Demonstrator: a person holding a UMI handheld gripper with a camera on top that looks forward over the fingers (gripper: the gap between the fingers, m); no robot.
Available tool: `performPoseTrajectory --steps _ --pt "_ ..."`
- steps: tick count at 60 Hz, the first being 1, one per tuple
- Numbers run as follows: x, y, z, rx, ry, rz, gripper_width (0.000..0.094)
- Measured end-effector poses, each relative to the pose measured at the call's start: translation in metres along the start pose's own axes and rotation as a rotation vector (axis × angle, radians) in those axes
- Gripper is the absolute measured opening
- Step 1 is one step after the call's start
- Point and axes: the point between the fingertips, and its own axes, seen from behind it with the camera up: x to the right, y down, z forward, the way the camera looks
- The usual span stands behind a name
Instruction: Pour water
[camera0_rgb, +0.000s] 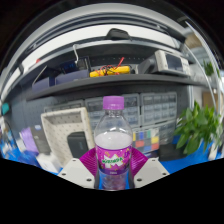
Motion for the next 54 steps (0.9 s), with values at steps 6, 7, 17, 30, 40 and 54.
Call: performPoseTrajectory --steps 6,7,17,30,40,54 --pt "0.034 0.014 0.005 -0.004 0.035 -0.104 0.0399" --pt "0.038 0.017 0.006 -0.011 0.036 -0.112 0.0399" --pt "0.079 0.065 0.019 -0.073 0.059 -0.156 0.0397" --pt "0.104 0.129 0.028 -0.139 0.072 -0.158 0.04" --pt "0.103 0.135 0.025 -0.085 0.076 -0.182 0.0408" --pt "0.109 0.134 0.015 -0.05 0.09 -0.126 0.0496"
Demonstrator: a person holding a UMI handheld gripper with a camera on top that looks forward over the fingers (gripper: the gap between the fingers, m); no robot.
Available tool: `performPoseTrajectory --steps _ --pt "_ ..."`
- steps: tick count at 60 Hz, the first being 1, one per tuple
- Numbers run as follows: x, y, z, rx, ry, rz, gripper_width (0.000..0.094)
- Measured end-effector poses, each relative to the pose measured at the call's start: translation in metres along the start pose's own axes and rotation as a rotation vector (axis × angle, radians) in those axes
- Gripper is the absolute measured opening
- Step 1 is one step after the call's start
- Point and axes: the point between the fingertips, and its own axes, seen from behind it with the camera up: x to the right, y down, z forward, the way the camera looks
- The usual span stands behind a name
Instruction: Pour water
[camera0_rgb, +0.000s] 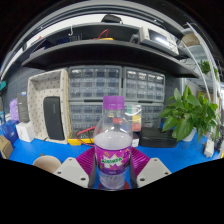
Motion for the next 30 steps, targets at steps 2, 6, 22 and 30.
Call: performPoseTrajectory --steps 2,6,22,30 --pt "0.002 0.001 -0.001 -0.003 0.004 0.01 0.0512" --pt "0.006 0.009 -0.003 -0.036 0.015 0.025 0.0633" --pt "0.004 0.033 -0.048 -0.128 0.029 0.046 0.0744" --pt "-0.014 0.033 -0.095 -0.179 -0.015 0.021 0.0747"
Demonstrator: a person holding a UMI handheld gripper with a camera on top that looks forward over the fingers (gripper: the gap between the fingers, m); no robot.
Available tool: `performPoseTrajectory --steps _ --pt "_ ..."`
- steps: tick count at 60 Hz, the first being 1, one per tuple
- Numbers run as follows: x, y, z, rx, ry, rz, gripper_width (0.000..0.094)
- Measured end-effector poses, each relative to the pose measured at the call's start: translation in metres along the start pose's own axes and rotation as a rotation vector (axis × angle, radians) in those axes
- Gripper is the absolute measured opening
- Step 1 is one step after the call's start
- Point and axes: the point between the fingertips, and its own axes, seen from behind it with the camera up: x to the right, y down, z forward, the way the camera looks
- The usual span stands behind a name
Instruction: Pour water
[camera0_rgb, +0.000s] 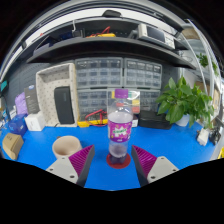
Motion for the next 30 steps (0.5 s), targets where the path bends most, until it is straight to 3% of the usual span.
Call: performPoseTrajectory --steps 21,30 --pt "-0.048 -0.064 -0.106 0.028 -0.082 -0.024 0.0743" --pt "-0.059 -0.068 -0.132 0.013 -0.101 -0.033 0.0742"
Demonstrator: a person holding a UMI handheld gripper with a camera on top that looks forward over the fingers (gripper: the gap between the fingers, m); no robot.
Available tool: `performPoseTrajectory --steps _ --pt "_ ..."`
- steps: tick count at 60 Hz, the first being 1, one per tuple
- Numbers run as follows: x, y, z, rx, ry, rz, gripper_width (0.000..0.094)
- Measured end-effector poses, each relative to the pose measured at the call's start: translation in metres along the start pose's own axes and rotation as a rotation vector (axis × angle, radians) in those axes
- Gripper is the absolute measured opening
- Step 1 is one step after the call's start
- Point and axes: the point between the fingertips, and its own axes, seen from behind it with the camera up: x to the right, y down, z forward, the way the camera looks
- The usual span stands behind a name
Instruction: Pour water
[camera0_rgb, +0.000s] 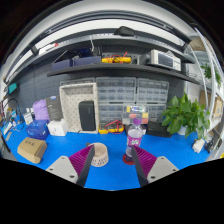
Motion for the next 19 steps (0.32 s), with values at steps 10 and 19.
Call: performPoseTrajectory --steps 10,19 --pt "-0.015 -0.002 -0.016 -0.001 -0.032 -0.013 0.0743" --pt "-0.024 0.0 -0.023 0.003 -0.053 -0.015 0.0743"
